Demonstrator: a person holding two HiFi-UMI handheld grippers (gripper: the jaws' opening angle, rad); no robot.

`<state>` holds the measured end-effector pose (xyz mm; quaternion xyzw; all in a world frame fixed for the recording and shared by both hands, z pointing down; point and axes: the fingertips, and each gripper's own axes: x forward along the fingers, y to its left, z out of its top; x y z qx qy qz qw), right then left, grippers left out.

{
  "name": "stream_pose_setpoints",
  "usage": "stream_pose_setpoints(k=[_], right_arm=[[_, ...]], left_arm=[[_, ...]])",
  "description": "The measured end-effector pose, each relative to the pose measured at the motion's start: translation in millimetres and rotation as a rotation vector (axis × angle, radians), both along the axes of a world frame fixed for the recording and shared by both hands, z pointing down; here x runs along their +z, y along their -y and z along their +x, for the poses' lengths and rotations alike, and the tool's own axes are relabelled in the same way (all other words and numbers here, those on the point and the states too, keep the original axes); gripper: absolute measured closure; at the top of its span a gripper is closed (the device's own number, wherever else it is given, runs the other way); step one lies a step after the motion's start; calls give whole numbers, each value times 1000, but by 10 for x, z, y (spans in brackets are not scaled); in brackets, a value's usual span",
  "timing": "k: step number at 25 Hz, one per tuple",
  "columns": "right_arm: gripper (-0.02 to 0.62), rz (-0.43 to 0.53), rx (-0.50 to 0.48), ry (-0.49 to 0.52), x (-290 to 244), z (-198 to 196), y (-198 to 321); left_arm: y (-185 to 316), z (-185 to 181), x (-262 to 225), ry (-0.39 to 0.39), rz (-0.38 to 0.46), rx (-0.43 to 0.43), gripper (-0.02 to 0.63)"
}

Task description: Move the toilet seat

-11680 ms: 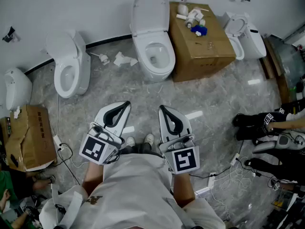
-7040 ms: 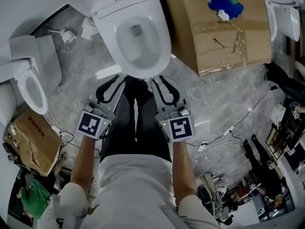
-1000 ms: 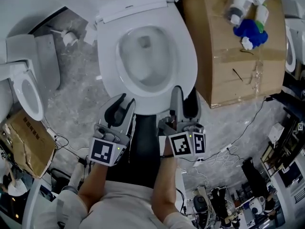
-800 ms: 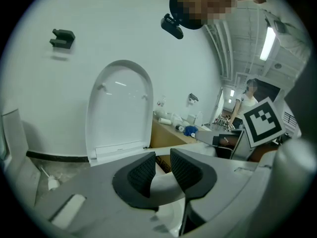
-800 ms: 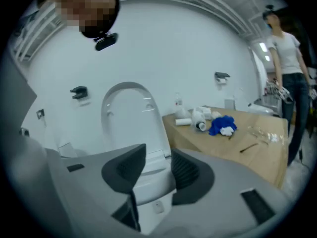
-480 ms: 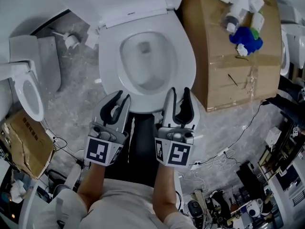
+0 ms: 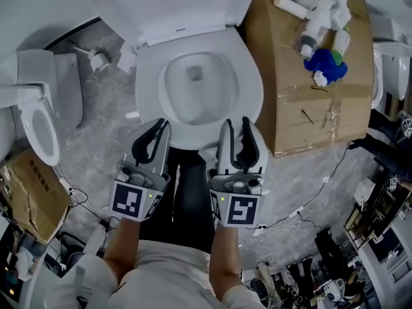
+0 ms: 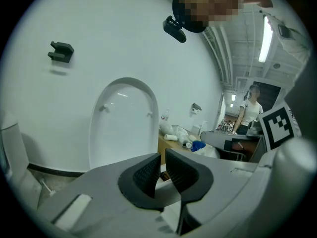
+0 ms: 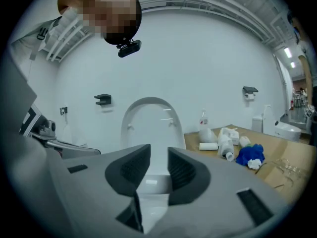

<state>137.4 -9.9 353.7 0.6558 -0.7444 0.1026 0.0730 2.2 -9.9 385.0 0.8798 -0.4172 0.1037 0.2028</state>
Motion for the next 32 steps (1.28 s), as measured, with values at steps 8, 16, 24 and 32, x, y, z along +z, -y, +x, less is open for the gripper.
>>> stream_pose_setpoints(k=[8, 16, 24, 32], right_arm=[[557, 48, -77, -33, -241, -110, 250], [595, 70, -107, -52, -401, -152, 504], [598, 67, -171, -56, -490, -230, 758], [598, 95, -226, -76, -596, -298, 1019]], left_arm=[[298, -59, -242, -8, 66, -17, 617], [530, -108, -387, -15, 82, -17, 617], [768, -148, -505, -27, 112, -35, 617], [1016, -196, -640, -26, 167, -63, 617]])
